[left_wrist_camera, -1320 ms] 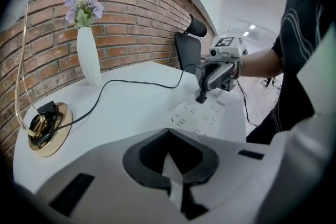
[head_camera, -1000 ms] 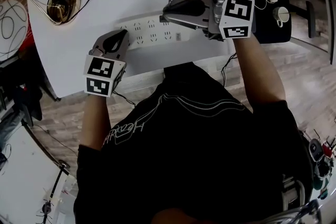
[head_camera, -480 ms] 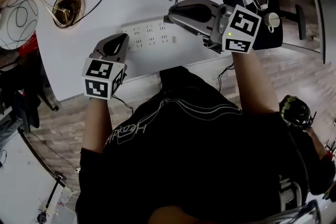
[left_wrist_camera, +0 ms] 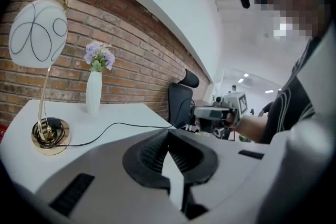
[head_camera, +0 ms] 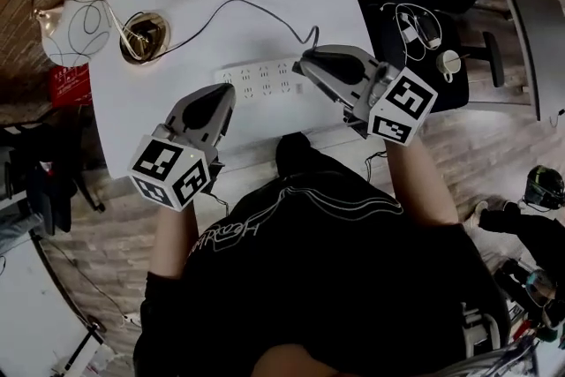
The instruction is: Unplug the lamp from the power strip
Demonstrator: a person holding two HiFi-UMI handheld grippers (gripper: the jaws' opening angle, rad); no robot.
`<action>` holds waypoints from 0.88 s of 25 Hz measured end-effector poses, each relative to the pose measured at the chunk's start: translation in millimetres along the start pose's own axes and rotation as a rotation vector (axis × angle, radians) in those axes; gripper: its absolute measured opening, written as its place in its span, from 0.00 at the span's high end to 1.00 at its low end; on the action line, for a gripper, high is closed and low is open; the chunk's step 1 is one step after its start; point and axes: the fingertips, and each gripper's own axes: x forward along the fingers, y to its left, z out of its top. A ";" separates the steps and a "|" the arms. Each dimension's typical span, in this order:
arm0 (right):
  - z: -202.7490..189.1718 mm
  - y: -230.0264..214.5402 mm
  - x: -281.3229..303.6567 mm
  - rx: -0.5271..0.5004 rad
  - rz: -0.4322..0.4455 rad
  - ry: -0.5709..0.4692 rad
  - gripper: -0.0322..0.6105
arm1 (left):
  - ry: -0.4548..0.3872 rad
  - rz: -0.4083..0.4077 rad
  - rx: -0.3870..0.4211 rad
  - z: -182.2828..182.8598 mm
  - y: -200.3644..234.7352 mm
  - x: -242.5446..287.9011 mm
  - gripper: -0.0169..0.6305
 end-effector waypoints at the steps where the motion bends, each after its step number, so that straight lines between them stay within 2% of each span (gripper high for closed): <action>1: 3.6 5.3 -2.0 -0.005 -0.009 -0.004 0.92 | -0.028 -0.014 -0.005 6.9 -5.7 -6.0 0.97; 5: 16.8 30.0 -10.6 -0.005 -0.037 -0.013 0.92 | -0.121 -0.053 -0.014 31.1 -25.6 -35.0 0.97; 10: 32.9 51.1 -22.9 0.018 -0.069 -0.058 0.92 | -0.197 -0.073 0.037 53.0 -45.9 -62.1 0.97; 16: 41.6 76.6 -36.3 0.074 -0.084 -0.113 0.92 | -0.225 -0.100 0.059 55.2 -72.7 -81.5 0.97; 22: 46.6 92.7 -38.8 0.051 -0.079 -0.121 0.92 | -0.242 -0.114 0.074 58.4 -83.7 -92.4 0.97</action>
